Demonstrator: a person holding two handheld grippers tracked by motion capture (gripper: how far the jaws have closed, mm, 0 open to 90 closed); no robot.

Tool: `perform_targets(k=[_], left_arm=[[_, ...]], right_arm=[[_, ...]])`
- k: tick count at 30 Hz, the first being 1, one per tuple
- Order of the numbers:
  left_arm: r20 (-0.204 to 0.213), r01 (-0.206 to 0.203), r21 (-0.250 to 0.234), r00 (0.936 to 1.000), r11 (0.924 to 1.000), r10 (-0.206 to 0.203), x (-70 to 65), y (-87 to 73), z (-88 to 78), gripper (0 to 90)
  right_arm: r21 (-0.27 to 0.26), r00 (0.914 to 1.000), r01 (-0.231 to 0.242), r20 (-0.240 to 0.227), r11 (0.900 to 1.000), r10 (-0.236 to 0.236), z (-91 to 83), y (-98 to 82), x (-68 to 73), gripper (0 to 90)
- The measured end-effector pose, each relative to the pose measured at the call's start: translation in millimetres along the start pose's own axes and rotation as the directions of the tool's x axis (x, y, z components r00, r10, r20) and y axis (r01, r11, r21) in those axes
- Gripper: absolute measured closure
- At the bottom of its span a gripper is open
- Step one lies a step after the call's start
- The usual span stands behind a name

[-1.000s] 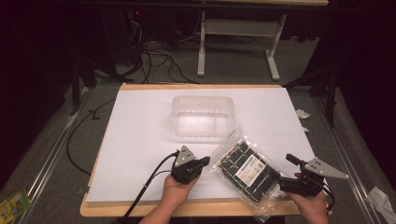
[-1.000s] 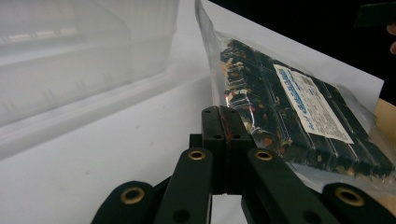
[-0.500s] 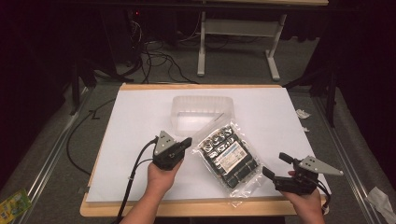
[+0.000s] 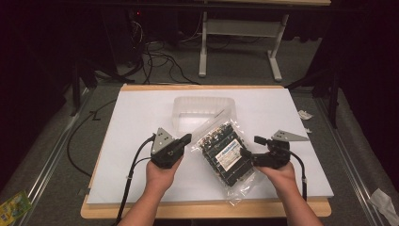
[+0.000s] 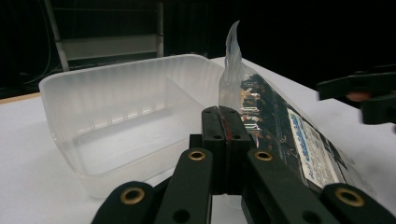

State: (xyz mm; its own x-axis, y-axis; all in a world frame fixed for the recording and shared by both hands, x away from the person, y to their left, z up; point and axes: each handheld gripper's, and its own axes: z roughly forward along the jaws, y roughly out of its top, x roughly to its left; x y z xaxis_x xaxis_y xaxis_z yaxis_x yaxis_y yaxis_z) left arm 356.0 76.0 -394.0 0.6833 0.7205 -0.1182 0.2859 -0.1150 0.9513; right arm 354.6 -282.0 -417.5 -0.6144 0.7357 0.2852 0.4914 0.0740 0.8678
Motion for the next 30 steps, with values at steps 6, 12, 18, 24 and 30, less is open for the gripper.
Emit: perform_targets(k=[6, 12, 18, 24, 30], left_arm=[[0.003, -0.021, -0.01, 0.9998, 0.9997, 0.021, -3.7, 6.1, -0.5, 90.0], [0.0, -0.036, -0.008, 0.9994, 0.9993, 0.036, -2.6, 9.5, 1.2, 90.0], [-0.001, -0.039, -0.009, 0.9992, 0.9992, 0.039, -3.3, 10.9, 2.4, 90.0], [-0.015, -0.034, -0.023, 0.9993, 0.9992, 0.033, -1.5, 14.3, 0.9, 90.0], [-0.025, -0.029, -0.028, 0.9993, 0.9992, 0.029, 1.0, 18.0, 1.3, 90.0]], right_arm=[[0.06, 0.999, -0.029, -0.031, 0.998, 0.031, 33.3, 22.2, -18.3, 10.5], [0.108, 0.9906, -0.086, -0.097, 0.99, 0.097, 45.0, 24.3, -30.8, 15.1], [0.14, 0.9871, -0.068, -0.134, 0.988, 0.087, 49.6, 22.2, -30.3, 26.0], [0.102, 0.9913, -0.028, -0.125, 0.994, 0.04, 35.9, 20.4, -27.1, 48.1], [0.053, 0.9897, 0.002, -0.143, 0.999, 0.005, 22.6, 19.4, -22.3, 60.4]])
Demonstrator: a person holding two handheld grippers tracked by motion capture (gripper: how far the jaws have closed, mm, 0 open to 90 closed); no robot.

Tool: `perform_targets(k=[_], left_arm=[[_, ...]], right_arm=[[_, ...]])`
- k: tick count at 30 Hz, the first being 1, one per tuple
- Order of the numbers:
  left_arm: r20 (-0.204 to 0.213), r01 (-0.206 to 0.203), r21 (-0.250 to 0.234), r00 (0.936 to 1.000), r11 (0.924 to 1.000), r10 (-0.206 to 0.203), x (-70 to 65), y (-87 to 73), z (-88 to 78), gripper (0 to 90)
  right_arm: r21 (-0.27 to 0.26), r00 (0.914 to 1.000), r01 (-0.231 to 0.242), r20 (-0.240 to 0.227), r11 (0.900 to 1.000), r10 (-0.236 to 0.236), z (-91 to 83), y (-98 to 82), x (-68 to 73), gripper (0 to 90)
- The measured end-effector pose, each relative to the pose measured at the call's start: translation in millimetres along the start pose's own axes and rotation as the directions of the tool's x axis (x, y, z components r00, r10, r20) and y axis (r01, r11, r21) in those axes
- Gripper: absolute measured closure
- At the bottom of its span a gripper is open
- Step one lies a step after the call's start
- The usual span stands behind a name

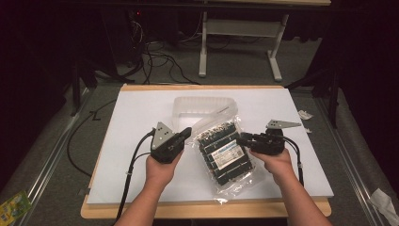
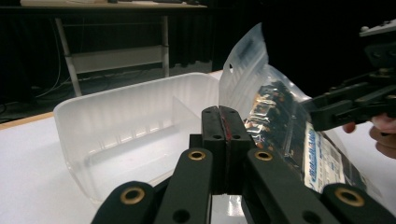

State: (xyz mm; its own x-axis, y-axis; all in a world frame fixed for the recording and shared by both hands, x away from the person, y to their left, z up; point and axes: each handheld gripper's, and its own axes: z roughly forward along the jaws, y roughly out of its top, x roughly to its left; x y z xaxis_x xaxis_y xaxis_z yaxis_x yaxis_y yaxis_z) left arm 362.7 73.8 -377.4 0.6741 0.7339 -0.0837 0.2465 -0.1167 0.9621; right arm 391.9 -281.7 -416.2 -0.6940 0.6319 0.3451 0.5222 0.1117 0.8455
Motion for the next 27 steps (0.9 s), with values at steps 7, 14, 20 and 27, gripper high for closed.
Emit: perform_targets(k=[7, 14, 20, 27], left_arm=[[-0.014, 0.004, 0.004, 0.9999, 1.0, -0.004, 1.1, 4.2, 4.1, 90.0], [-0.026, -0.02, -0.016, 0.9995, 0.9997, 0.019, -0.6, 19.8, 4.0, 90.0], [-0.038, -0.039, -0.03, 0.9986, 0.9988, 0.038, -2.9, 29.6, 2.6, 90.0], [-0.044, -0.009, -0.026, 0.999, 0.9996, 0.008, 1.5, 25.3, 2.7, 90.0]], right_arm=[[-0.06, 0.9997, 0.013, -0.02, 0.998, -0.014, -15.4, -5.8, 6.6, 69.1], [-0.091, 0.9987, 0.05, -0.007, 0.995, -0.051, -24.7, -3.0, 14.8, 70.9], [-0.121, 0.9974, 0.071, 0.004, 0.99, -0.071, -28.0, -1.3, 20.5, 72.1], [-0.129, 0.9969, 0.078, -0.002, 0.989, -0.079, -30.1, -1.2, 23.9, 74.4]])
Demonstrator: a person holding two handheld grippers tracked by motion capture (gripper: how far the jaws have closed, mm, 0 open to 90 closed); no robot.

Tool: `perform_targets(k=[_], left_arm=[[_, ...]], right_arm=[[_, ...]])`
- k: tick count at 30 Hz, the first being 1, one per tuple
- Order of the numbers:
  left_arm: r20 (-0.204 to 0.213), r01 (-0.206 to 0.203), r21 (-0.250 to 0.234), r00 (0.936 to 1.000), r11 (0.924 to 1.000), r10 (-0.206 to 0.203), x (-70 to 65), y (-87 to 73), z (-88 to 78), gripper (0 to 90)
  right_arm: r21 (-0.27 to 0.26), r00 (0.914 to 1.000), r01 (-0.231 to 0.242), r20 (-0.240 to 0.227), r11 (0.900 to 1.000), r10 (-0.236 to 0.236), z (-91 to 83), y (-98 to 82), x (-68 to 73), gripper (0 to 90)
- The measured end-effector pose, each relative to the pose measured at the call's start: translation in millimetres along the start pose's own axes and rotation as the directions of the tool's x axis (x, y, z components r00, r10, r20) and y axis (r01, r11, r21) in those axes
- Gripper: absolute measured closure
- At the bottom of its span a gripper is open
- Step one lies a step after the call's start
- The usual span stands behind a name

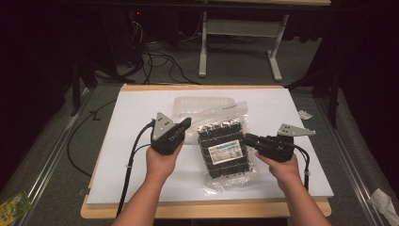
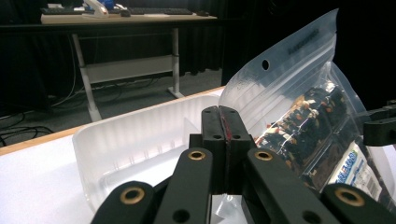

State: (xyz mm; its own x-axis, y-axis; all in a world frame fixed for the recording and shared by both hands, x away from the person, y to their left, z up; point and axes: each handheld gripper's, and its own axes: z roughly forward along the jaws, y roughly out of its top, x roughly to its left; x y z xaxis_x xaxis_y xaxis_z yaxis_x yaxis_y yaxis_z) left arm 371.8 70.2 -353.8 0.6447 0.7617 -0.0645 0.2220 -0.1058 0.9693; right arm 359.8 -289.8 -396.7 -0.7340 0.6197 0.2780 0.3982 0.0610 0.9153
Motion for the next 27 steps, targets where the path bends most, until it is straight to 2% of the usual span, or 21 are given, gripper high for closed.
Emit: perform_targets(k=[5, 6, 8, 10, 13, 15, 17, 19, 21, 22, 23, 26, 27], left_arm=[[-0.008, -0.002, 0.004, 1.0, 1.0, 0.002, 2.0, 0.4, -0.2, 90.0], [-0.011, -0.001, 0.002, 0.9999, 1.0, 0.001, 2.7, 0.3, 0.1, 90.0], [-0.008, 0.001, 0.001, 1.0, 1.0, -0.001, 2.6, 0.7, 0.4, 90.0], [-0.007, -0.004, 0.001, 1.0, 1.0, 0.004, 1.1, 0.4, 0.8, 90.0], [-0.005, -0.008, 0.0, 1.0, 1.0, 0.008, -0.4, 0.0, 0.9, 90.0], [-0.004, -0.006, -0.001, 1.0, 1.0, 0.006, -0.4, 0.2, 0.8, 90.0], [-0.002, -0.002, 0.0, 1.0, 1.0, 0.002, 0.1, 0.5, 0.2, 90.0], [-0.003, 0.01, -0.001, 0.9999, 0.9999, -0.01, 2.4, 0.1, -0.8, 90.0], [0.001, 0.032, -0.01, 0.9995, 0.9994, -0.032, 6.8, -1.1, -2.0, 87.8], [0.015, 0.107, -0.044, 0.9942, 0.9932, -0.107, 5.1, -2.6, 0.5, 85.1], [0.007, 0.064, -0.01, 0.9979, 0.9979, -0.064, 12.0, -3.8, -1.3, 83.7], [0.008, 0.089, -0.003, 0.996, 0.996, -0.089, 16.8, -8.6, -1.6, 78.6], [0.008, 0.089, -0.003, 0.996, 0.996, -0.089, 16.8, -8.6, -1.6, 75.4]], right_arm=[[0.001, 0.9999, 0.008, -0.009, 1.0, -0.008, -1.1, 1.9, 1.2, 75.1], [-0.005, 0.9999, 0.016, -0.001, 1.0, -0.016, -2.5, 3.0, 2.2, 82.2], [-0.007, 0.9998, 0.022, -0.004, 1.0, -0.022, -3.1, 3.9, 2.4, 82.9], [0.01, 0.9994, 0.035, 0.006, 0.999, -0.036, -2.1, 3.7, 3.6, 84.9], [0.02, 0.9992, 0.03, 0.026, 0.999, -0.031, -0.2, 2.1, 2.4, 89.6], [0.028, 0.999, 0.018, 0.04, 0.999, -0.019, 0.7, 2.1, 2.0, 90.0], [0.035, 0.9981, 0.024, 0.056, 0.999, -0.026, 1.4, 2.3, 2.9, 90.0], [0.036, 0.994, 0.053, 0.094, 0.998, -0.057, 2.7, 3.4, 8.3, 90.0], [0.018, 0.9917, 0.076, 0.103, 0.997, -0.077, 2.5, 3.5, 11.5, 90.0], [0.012, 0.9896, 0.09, 0.112, 0.996, -0.09, 2.7, 3.3, 13.0, 90.0], [0.003, 0.9878, 0.104, 0.116, 0.995, -0.104, 3.1, 2.7, 14.1, 90.0], [-0.02, 0.9797, 0.152, 0.136, 0.988, -0.148, 5.1, 0.9, 19.7, 90.0], [-0.02, 0.9797, 0.152, 0.136, 0.988, -0.148, 5.1, 0.9, 19.7, 90.0]])
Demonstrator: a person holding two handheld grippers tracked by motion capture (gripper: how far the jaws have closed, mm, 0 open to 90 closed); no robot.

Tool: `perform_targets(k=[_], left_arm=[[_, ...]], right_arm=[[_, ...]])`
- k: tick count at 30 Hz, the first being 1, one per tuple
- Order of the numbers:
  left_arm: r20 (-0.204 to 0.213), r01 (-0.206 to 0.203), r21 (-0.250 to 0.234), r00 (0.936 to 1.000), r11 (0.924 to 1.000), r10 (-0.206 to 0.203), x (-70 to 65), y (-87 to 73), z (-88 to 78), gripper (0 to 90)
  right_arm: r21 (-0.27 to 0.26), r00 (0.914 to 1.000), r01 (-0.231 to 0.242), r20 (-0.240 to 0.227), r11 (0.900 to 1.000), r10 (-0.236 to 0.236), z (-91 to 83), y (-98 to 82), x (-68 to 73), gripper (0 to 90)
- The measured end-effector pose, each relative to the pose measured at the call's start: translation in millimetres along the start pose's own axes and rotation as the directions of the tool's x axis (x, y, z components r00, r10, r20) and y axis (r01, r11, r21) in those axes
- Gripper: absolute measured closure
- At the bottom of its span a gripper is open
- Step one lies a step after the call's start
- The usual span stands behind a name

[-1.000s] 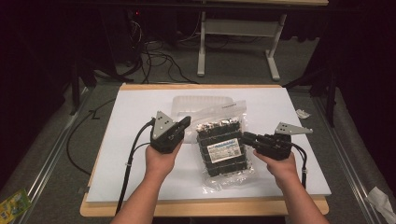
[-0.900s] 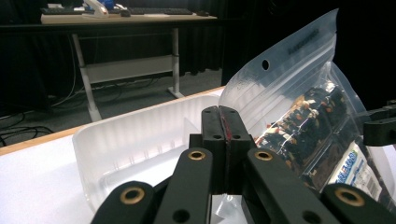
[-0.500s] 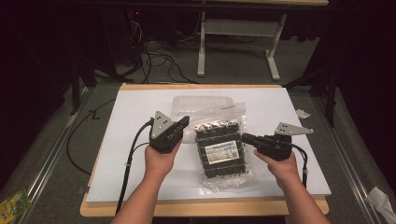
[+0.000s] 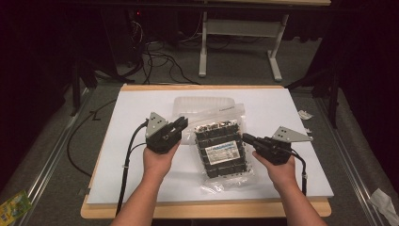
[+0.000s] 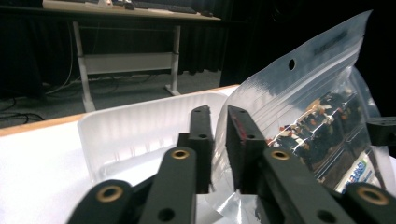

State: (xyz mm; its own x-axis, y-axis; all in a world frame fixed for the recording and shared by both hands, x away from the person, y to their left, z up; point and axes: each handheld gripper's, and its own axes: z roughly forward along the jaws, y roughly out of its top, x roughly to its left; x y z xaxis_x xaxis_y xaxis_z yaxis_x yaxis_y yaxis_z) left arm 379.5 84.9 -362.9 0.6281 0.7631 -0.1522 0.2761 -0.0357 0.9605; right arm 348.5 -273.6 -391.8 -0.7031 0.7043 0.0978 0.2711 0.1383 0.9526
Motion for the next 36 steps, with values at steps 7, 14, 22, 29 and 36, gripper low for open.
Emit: perform_targets(k=[7, 14, 22, 29, 36], left_arm=[[0.012, 0.052, 0.018, 0.9986, 0.9985, -0.052, 7.2, -12.8, -2.1, 52.9], [0.054, 0.059, 0.057, 0.9966, 0.9966, -0.062, 5.0, -40.0, -6.8, 40.7], [0.129, 0.052, 0.135, 0.9892, 0.9894, -0.069, -10.2, -71.1, -1.3, 60.0], [0.164, 0.12, 0.102, 0.9771, 0.9876, -0.135, -12.9, -62.6, -2.1, 90.0], [0.101, 0.02, 0.059, 0.9946, 0.998, -0.026, -10.1, -31.4, -7.7, 90.0]], right_arm=[[-0.032, 0.9992, 0.04, 0.003, 0.999, -0.04, -2.1, 0.8, 6.4, 90.0], [-0.032, 0.9994, 0.033, 0.004, 0.999, -0.033, -1.2, 0.3, 5.3, 90.0], [-0.031, 0.9996, 0.027, 0.007, 0.999, -0.027, -0.8, 0.2, 5.1, 90.0], [-0.053, 1.0, -0.002, 0.007, 0.999, 0.002, -3.8, 1.6, 4.6, 90.0], [-0.109, 0.9998, -0.017, -0.007, 0.994, 0.016, -3.5, 9.9, 10.6, 90.0]])
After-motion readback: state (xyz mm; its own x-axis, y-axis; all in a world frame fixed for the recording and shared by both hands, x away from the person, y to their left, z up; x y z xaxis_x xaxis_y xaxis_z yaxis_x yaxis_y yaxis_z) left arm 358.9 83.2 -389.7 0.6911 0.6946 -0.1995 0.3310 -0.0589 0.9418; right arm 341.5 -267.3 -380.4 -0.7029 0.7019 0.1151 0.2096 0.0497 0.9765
